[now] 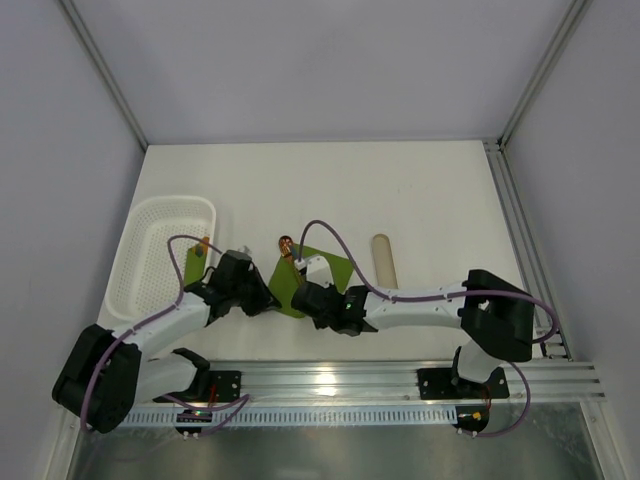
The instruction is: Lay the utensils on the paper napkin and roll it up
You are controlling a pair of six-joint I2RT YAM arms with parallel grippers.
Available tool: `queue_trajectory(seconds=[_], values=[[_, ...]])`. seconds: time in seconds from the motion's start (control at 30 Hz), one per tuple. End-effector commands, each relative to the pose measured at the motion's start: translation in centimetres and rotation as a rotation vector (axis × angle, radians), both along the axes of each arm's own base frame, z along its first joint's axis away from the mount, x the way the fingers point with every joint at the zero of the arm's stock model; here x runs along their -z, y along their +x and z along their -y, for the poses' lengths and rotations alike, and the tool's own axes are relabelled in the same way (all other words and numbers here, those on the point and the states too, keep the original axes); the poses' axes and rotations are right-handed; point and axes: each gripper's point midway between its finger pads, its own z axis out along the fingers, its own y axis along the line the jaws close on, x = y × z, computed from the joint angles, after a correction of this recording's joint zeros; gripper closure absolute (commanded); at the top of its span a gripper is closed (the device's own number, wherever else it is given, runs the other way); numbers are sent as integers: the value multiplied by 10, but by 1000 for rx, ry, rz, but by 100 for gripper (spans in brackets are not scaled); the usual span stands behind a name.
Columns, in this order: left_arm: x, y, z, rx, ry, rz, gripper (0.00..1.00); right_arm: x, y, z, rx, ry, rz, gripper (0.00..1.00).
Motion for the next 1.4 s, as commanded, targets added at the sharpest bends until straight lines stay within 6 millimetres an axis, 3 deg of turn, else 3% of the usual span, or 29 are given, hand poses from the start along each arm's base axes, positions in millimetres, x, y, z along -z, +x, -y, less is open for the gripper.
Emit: queue_trajectory(seconds=[0.0,0.17,0.33,0.63,0.87,1.2,1.37], values=[[-18,-2,14,72,-50,41,100,-19,20,-7,38,40,51,96],[-26,-7,33,154,-65,50,100,-23,27,-5,55,46,50,96],[-22,-15,52,206,-89,33,100,-23,32,-7,53,53,39,96],[-34,-13,76,224,-163,75,100,-18,38,-7,58,55,24,95],[-29,-7,96,214,-224,65,100,-20,41,-8,68,78,17,95],[-11,7,97,130,-182,51,100,-21,46,-7,78,101,7,94],[4,8,89,92,-123,22,100,-22,47,-6,74,108,8,78]])
